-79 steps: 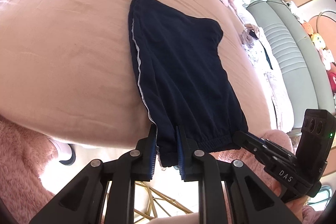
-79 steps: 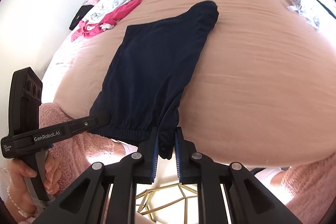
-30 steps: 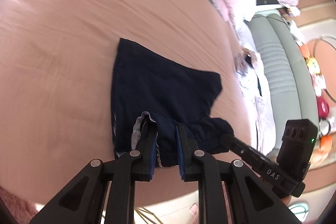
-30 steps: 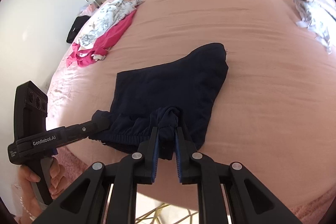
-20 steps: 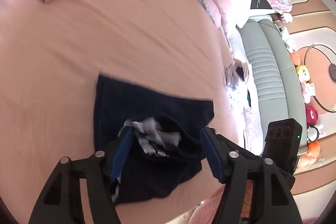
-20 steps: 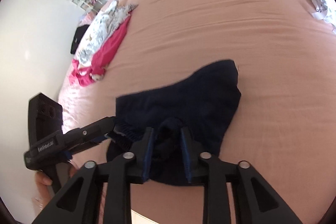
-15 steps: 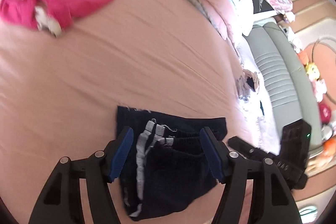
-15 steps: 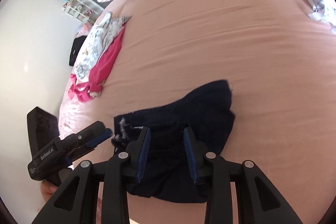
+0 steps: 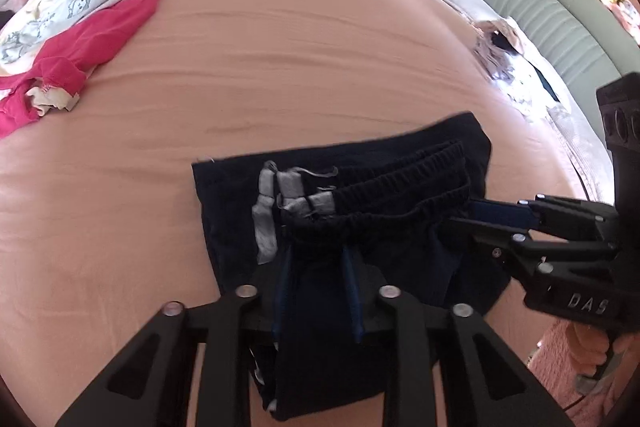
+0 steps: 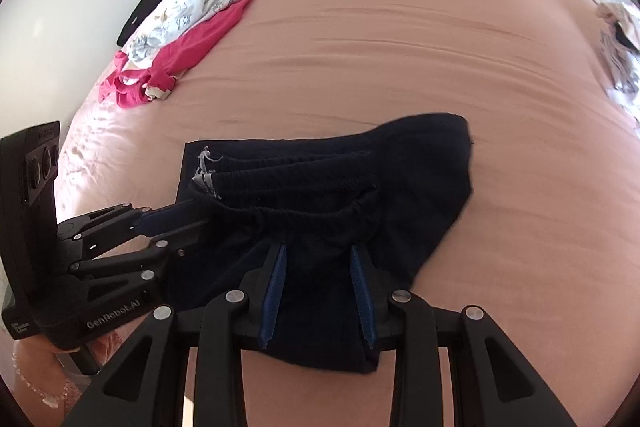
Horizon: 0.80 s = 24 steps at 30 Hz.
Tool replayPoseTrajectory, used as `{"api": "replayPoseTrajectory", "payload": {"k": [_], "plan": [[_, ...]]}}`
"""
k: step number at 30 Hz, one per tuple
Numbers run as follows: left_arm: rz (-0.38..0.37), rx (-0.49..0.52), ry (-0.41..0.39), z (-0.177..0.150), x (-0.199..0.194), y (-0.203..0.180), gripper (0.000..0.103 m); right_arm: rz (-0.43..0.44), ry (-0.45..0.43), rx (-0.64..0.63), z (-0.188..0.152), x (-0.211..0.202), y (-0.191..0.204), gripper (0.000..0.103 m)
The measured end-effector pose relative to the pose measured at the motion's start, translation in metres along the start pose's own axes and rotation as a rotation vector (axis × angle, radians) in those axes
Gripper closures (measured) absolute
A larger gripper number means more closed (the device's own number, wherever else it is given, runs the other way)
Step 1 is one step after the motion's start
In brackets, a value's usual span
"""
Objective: Fold clothes
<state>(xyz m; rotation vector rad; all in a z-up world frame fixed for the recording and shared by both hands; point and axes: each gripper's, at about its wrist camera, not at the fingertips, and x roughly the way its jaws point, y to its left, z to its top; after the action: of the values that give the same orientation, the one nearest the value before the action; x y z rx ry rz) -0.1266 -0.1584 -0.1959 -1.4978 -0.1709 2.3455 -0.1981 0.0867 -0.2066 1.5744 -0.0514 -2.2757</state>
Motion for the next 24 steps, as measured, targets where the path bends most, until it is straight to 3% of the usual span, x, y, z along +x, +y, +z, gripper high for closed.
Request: {"api": "replayPoseTrajectory", "payload": {"k": [2,5,10,13,16,19,22,24], "plan": [[0.001,-0.029,-0.034,0.006,-0.007,0.006,0.09,-0.006,-0.006,-0.011,0.004,0.005,0.002,0.071],[0.013,-0.048,-0.083,0.013,-0.019,0.014,0.091,0.002,-0.109,-0.005,0.011,-0.011,0.004,0.071],[0.04,-0.056,-0.019,0.012,0.0,0.025,0.089,0.01,-0.128,0.059,0.019,-0.014,-0.012,0.071],[0.051,-0.041,-0.083,0.01,-0.02,0.016,0.087,0.013,-0.132,0.097,0.01,-0.023,-0.026,0.071],[0.086,-0.034,-0.15,0.006,-0.041,0.013,0.079,-0.022,-0.148,0.075,-0.003,-0.037,-0.026,0.071],[0.067,0.034,-0.143,0.002,-0.044,0.007,0.078,-0.066,-0.138,0.02,-0.008,-0.039,-0.016,0.071],[0.042,0.098,-0.133,0.0,-0.045,0.001,0.078,-0.055,-0.114,-0.068,-0.009,-0.034,-0.003,0.071],[-0.018,0.104,-0.093,0.003,-0.031,-0.003,0.078,-0.028,-0.071,-0.124,-0.009,-0.021,0.009,0.071]]}}
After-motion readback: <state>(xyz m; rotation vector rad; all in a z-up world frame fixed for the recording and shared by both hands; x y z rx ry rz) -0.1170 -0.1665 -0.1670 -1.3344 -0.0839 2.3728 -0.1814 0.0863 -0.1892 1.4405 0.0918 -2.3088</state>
